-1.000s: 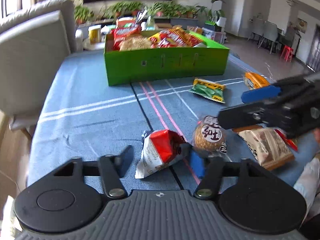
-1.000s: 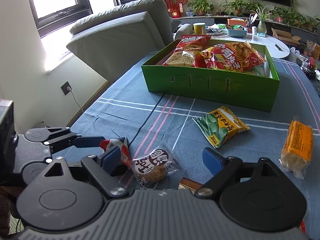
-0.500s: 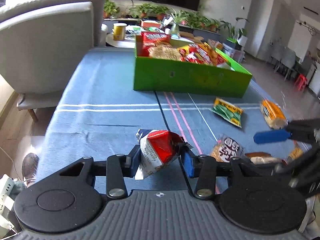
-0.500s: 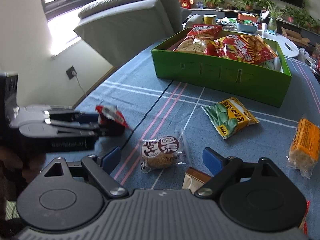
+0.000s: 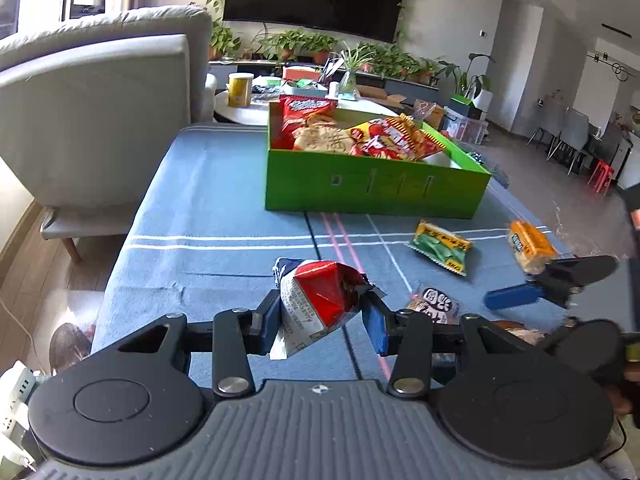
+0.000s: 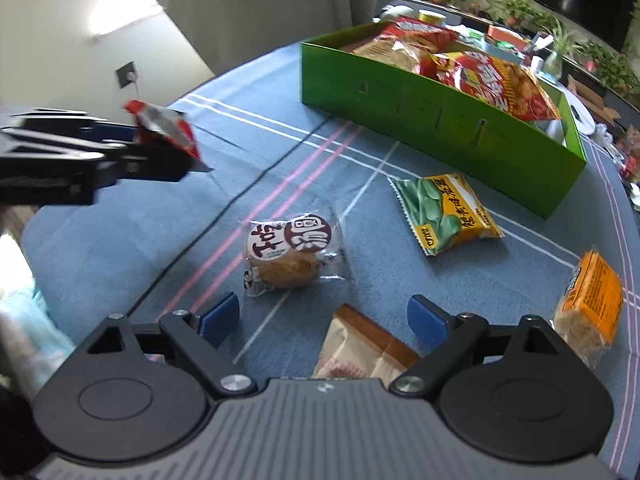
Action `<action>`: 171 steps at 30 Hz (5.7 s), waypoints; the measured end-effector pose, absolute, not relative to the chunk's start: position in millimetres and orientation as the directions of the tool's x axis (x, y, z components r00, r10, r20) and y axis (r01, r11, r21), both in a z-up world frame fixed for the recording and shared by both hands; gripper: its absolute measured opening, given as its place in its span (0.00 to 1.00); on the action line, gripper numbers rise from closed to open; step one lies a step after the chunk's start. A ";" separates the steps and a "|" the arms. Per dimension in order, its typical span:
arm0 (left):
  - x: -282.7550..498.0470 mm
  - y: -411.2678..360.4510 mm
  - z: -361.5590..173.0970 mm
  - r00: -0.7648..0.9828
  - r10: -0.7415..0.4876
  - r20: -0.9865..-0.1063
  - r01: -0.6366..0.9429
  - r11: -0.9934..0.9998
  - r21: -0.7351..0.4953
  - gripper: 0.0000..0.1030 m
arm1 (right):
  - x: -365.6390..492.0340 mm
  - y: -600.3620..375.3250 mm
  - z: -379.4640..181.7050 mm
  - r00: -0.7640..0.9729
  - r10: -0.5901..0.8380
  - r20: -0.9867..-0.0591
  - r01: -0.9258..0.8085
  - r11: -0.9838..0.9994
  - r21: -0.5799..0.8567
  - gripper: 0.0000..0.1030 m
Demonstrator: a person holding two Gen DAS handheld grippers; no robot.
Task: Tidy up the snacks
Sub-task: 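Grasp the round cookie pack with the right gripper while the left gripper holds the white-red pack, then carry the white-red pack and cookie pack toward the green box, then lower both packs into the green box and open both grippers, then grasp the green-bean pack with the left gripper while the right gripper grasps the orange cake pack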
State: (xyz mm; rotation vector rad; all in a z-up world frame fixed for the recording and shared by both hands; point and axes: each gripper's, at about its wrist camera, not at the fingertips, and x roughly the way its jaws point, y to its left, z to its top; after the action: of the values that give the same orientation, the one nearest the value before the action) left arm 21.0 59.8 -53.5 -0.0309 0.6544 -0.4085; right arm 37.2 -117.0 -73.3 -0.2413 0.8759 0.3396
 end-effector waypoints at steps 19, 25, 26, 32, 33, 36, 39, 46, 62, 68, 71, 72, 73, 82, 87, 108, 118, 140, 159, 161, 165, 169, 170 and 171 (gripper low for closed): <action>28.6 65.1 -50.6 0.724 -0.355 -0.591 0.327 0.932 -0.159 0.40 | 78.1 -112.5 -72.2 0.643 0.211 -0.736 -0.322 0.947 -0.010 0.76; 29.6 61.8 -50.4 0.719 -0.361 -0.594 0.333 0.929 -0.161 0.40 | 78.7 -113.8 -71.0 0.651 0.222 -0.726 -0.321 0.947 0.002 0.76; 30.1 61.0 -50.2 0.718 -0.362 -0.594 0.335 0.928 -0.161 0.40 | 78.6 -114.9 -70.9 0.651 0.223 -0.725 -0.316 0.949 0.008 0.76; 32.1 57.4 -46.8 0.720 -0.368 -0.589 0.342 0.926 -0.160 0.40 | 77.5 -129.3 -67.5 0.661 0.235 -0.713 -0.257 0.963 0.080 0.76; 32.3 56.6 -45.4 0.721 -0.369 -0.586 0.343 0.925 -0.161 0.40 | 77.2 -132.9 -66.1 0.664 0.237 -0.709 -0.245 0.965 0.093 0.76; 33.3 53.2 -42.2 0.723 -0.373 -0.581 0.350 0.923 -0.157 0.40 | 74.6 -143.1 -60.0 0.677 0.253 -0.691 -0.224 0.965 0.134 0.76; 36.0 47.5 -39.3 0.725 -0.374 -0.578 0.354 0.923 -0.153 0.40 | 71.0 -151.0 -51.5 0.695 0.268 -0.667 -0.216 0.963 0.162 0.76; 40.1 36.3 -31.7 0.729 -0.390 -0.563 0.371 0.916 -0.153 0.40 | 60.8 -163.0 -33.4 0.740 0.289 -0.607 -0.217 0.957 0.191 0.76; 68.8 5.8 -12.4 0.734 -0.407 -0.544 0.394 0.907 -0.147 0.40 | 70.6 -199.5 -1.9 0.816 0.262 -0.515 -0.156 0.958 0.241 0.76; 85.9 -12.4 -9.7 0.722 -0.424 -0.546 0.418 0.897 -0.143 0.40 | 82.6 -205.4 5.5 0.831 0.249 -0.497 -0.142 0.960 0.243 0.75; 97.1 -20.1 -7.4 0.719 -0.428 -0.547 0.421 0.895 -0.146 0.40 | 90.1 -208.9 8.7 0.839 0.242 -0.488 -0.137 0.961 0.241 0.75; 100.7 -22.1 -7.0 0.718 -0.428 -0.548 0.421 0.895 -0.147 0.40 | 92.6 -210.0 9.8 0.842 0.237 -0.485 -0.133 0.962 0.239 0.76; 104.4 -24.2 -6.6 0.717 -0.428 -0.550 0.421 0.895 -0.148 0.40 | 94.1 -211.2 10.5 0.844 0.234 -0.482 -0.130 0.962 0.238 0.75; 134.8 -45.6 -2.7 0.716 -0.437 -0.544 0.434 0.889 -0.144 0.40 | 117.0 -224.1 16.8 0.859 0.209 -0.468 -0.105 0.965 0.239 0.75; 150.9 -55.3 -8.0 0.713 -0.439 -0.547 0.442 0.887 -0.135 0.40 | 129.1 -232.9 18.2 0.864 0.192 -0.466 -0.090 0.969 0.232 0.75; 205.0 -93.2 -30.0 0.671 -0.465 -0.578 0.469 0.869 -0.154 0.40 | 173.2 -251.9 -2.3 0.841 0.155 -0.518 -0.041 0.973 0.226 0.76; 209.2 -96.7 -47.8 0.664 -0.449 -0.598 0.460 0.876 -0.147 0.57 | 179.4 -252.9 -13.1 0.827 0.181 -0.533 -0.052 0.967 0.248 0.76; 154.6 -83.6 -32.0 0.662 -0.490 -0.567 0.516 0.847 -0.130 0.69 | 145.5 -258.5 -4.0 0.833 0.141 -0.535 -0.007 0.970 0.244 0.76; 128.3 -117.9 -89.1 0.537 -0.441 -0.719 0.616 0.787 -0.022 0.76 | 115.5 -268.0 -10.6 0.815 0.087 -0.573 0.029 0.981 0.190 0.76; 130.7 -116.4 -91.9 0.537 -0.441 -0.719 0.605 0.795 -0.036 0.76 | 113.3 -271.1 -15.5 0.804 0.066 -0.591 0.047 0.984 0.174 0.76; 130.3 -112.6 -92.8 0.547 -0.458 -0.701 0.591 0.804 -0.065 0.75 | 106.5 -275.1 -28.7 0.779 0.021 -0.627 0.085 0.987 0.138 0.76; 129.1 -108.6 -90.7 0.557 -0.458 -0.693 0.582 0.810 -0.068 0.53 | 99.9 -275.4 -39.5 0.754 -0.023 -0.656 0.117 0.988 0.100 0.76; 128.6 -105.5 -89.9 0.551 -0.465 -0.693 0.577 0.812 -0.086 0.52 | 97.9 -275.2 -42.0 0.749 -0.032 -0.662 0.122 0.989 0.090 0.76; 129.0 -102.3 -89.0 0.545 -0.472 -0.693 0.570 0.815 -0.107 0.51 | 95.8 -275.3 -45.0 0.742 -0.043 -0.669 0.127 0.989 0.077 0.76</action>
State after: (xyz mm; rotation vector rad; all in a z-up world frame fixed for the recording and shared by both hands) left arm 129.0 -102.3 -89.0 0.1361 0.7784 -0.6201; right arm 95.8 -275.3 -45.0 0.1210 0.7298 -0.0936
